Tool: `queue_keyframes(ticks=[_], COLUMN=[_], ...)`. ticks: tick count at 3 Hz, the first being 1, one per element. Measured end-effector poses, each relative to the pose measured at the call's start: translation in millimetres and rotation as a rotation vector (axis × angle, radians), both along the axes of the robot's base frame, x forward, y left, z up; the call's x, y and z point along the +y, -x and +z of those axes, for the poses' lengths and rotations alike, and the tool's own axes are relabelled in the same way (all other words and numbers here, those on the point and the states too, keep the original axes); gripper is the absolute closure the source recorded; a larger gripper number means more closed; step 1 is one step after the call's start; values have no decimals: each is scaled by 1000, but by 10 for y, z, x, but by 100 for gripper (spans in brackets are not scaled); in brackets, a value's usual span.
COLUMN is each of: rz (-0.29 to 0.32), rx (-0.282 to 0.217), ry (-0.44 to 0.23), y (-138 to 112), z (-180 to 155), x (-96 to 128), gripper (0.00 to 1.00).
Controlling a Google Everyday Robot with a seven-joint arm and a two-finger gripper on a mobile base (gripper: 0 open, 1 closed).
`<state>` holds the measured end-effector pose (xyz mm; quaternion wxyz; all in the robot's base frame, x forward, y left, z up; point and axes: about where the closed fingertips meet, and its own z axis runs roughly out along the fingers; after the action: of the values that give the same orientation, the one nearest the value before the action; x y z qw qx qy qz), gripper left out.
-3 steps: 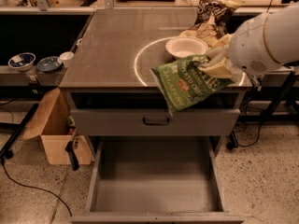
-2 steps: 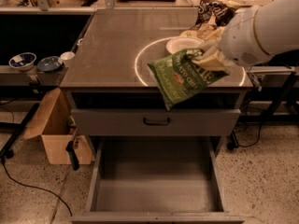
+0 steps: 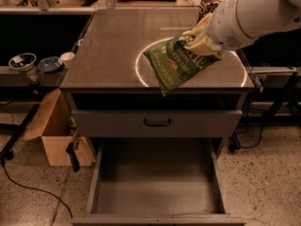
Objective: Pick green jalapeno chip bag from middle drawer and place on counter
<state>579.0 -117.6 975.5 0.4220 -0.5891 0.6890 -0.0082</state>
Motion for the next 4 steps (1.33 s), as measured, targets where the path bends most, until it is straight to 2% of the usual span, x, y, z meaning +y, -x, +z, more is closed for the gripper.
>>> queue_keyframes(ticks=[2,3,4], rz=[-32,-48,-23], rx=[6,14,30], ry=[18,16,49], y=[-584,-789,-921], z=[21,-3,-191], x=[46,25,213], gripper=[100,100,100])
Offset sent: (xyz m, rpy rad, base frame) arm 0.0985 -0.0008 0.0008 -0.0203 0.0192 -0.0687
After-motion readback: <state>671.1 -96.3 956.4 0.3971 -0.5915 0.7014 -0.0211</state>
